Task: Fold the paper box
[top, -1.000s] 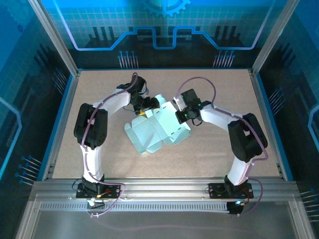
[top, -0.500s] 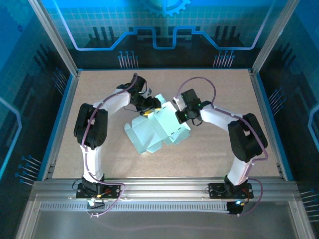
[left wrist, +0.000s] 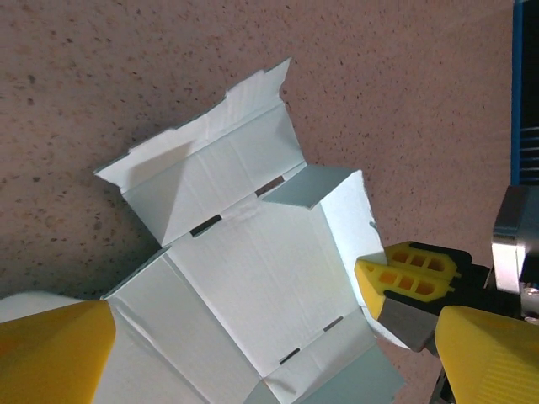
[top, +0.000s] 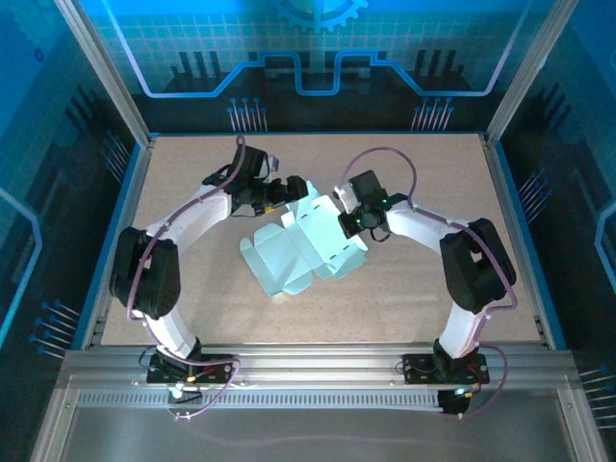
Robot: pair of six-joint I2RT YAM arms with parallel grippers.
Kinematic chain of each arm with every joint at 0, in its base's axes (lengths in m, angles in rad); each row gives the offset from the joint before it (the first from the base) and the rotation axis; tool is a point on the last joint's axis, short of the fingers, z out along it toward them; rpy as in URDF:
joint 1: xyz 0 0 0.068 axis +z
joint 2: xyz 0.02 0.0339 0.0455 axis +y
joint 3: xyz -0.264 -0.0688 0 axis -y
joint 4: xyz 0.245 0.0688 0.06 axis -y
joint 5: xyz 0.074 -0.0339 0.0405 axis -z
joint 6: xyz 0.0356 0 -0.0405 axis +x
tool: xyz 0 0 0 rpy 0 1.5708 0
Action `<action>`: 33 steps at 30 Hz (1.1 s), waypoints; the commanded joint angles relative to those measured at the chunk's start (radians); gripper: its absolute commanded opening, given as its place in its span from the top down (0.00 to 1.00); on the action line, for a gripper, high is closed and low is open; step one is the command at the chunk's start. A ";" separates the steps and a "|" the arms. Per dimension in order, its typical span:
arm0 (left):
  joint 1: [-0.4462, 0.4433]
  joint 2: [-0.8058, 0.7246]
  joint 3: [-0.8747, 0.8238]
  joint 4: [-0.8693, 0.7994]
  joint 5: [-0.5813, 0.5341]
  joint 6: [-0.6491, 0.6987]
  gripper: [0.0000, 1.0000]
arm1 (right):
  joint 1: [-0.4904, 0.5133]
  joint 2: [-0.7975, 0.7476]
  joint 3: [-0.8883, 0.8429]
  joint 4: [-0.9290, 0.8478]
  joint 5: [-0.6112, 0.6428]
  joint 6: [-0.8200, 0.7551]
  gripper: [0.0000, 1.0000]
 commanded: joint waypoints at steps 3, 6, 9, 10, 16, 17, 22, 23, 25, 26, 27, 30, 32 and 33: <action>0.032 -0.016 -0.082 0.067 -0.034 -0.050 0.01 | -0.004 0.054 0.051 -0.045 -0.058 -0.023 0.99; 0.032 -0.014 -0.086 0.059 -0.029 -0.049 0.01 | -0.007 0.082 0.072 -0.061 -0.101 -0.011 0.96; 0.032 -0.012 -0.088 0.055 -0.023 -0.048 0.01 | -0.008 0.102 0.088 -0.075 -0.123 -0.002 0.91; 0.032 -0.012 -0.087 0.054 -0.022 -0.048 0.01 | -0.008 0.107 0.091 -0.078 -0.125 -0.001 0.89; 0.033 -0.008 -0.079 0.043 -0.018 -0.041 0.01 | -0.035 0.115 0.076 -0.054 -0.190 0.017 0.79; 0.033 -0.008 -0.079 0.042 -0.017 -0.042 0.01 | -0.040 0.115 0.071 -0.050 -0.197 0.022 0.79; 0.037 -0.008 -0.078 0.040 -0.014 -0.042 0.01 | -0.048 0.118 0.058 -0.052 -0.214 0.002 0.78; 0.037 -0.007 -0.078 0.040 -0.013 -0.042 0.01 | -0.049 0.119 0.057 -0.054 -0.222 -0.003 0.78; 0.037 -0.007 -0.078 0.040 -0.012 -0.041 0.01 | -0.048 0.121 0.051 -0.058 -0.229 -0.012 0.78; 0.037 -0.007 -0.078 0.040 -0.011 -0.041 0.01 | -0.048 0.124 0.048 -0.059 -0.231 -0.017 0.77; 0.038 -0.006 -0.078 0.040 -0.009 -0.041 0.01 | -0.048 0.127 0.046 -0.061 -0.228 -0.019 0.77; 0.038 -0.008 -0.075 0.035 -0.009 -0.038 0.01 | -0.049 0.136 0.041 -0.062 -0.235 -0.018 0.77; 0.038 -0.008 -0.074 0.032 -0.006 -0.038 0.01 | -0.048 0.141 0.036 -0.061 -0.235 -0.019 0.76; 0.038 -0.009 -0.074 0.033 -0.006 -0.037 0.01 | -0.048 0.143 0.034 -0.060 -0.233 -0.019 0.76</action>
